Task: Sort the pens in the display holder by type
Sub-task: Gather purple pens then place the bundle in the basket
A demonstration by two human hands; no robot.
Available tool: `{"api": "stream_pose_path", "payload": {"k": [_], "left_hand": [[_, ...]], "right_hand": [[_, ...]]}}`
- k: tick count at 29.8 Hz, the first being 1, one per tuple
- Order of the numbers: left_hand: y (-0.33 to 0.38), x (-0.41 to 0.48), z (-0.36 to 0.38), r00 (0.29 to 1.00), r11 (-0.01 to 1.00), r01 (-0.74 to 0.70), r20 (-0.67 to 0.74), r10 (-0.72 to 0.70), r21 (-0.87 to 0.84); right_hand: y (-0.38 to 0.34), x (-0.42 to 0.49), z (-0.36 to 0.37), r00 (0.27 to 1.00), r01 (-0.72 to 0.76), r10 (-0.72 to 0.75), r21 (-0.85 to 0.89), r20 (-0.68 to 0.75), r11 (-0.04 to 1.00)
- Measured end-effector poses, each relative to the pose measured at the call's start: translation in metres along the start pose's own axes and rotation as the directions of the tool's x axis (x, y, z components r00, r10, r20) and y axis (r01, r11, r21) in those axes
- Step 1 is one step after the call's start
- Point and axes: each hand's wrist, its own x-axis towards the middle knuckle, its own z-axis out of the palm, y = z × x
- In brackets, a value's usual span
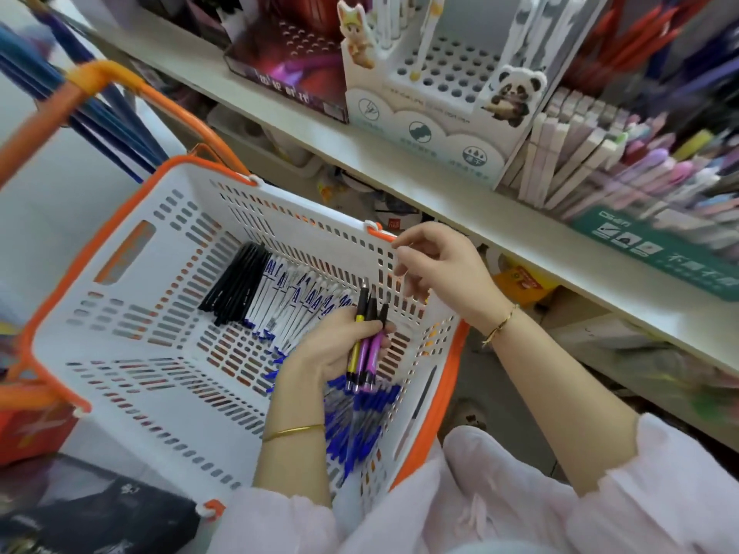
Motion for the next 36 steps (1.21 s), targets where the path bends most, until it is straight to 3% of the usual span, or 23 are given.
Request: {"api": "stream_pose_path", "payload": {"k": [5, 12, 16, 22, 26, 29, 33, 36], "left_hand": [[0.038, -0.06, 0.033, 0.94, 0.969, -0.24, 0.237, 0.245, -0.052], [0.1, -0.062, 0.154, 0.845, 0.874, -0.485, 0.262, 0.466, 0.01], [0.131, -0.051, 0.234, 0.795, 0.839, -0.544, 0.328, 0.51, 0.014], [0.158, -0.039, 0.361, 0.751, 0.801, -0.598, 0.339, 0.567, -0.016], [0.169, -0.026, 0.414, 0.757, 0.774, -0.631, 0.261, 0.599, 0.053], [0.182, -0.021, 0.433, 0.754, 0.785, -0.62, 0.273, 0.597, -0.003], [0.198, -0.01, 0.449, 0.723, 0.788, -0.615, 0.369, 0.584, -0.043], [0.207, -0.001, 0.456, 0.702, 0.8, -0.598, 0.453, 0.55, -0.046]], "right_hand": [[-0.034, -0.01, -0.024, 0.997, -0.012, 0.021, 0.12, -0.073, 0.993], [-0.077, -0.041, -0.12, 0.982, -0.071, 0.091, 0.119, -0.167, 0.99], [-0.091, -0.056, -0.188, 0.94, 0.05, -0.036, 0.031, -0.34, 0.998], [-0.105, -0.08, -0.294, 0.813, 0.231, -0.151, 0.074, -0.562, 0.97], [-0.113, -0.087, -0.354, 0.626, 0.351, -0.234, 0.001, -0.744, 0.937], [-0.126, -0.08, -0.394, 0.41, 0.425, -0.31, -0.121, -0.858, 0.897], [-0.138, -0.061, -0.435, 0.044, 0.327, -0.453, -0.416, -0.89, 0.849], [-0.141, -0.045, -0.452, -0.069, 0.263, -0.531, -0.528, -0.845, 0.807]]}}
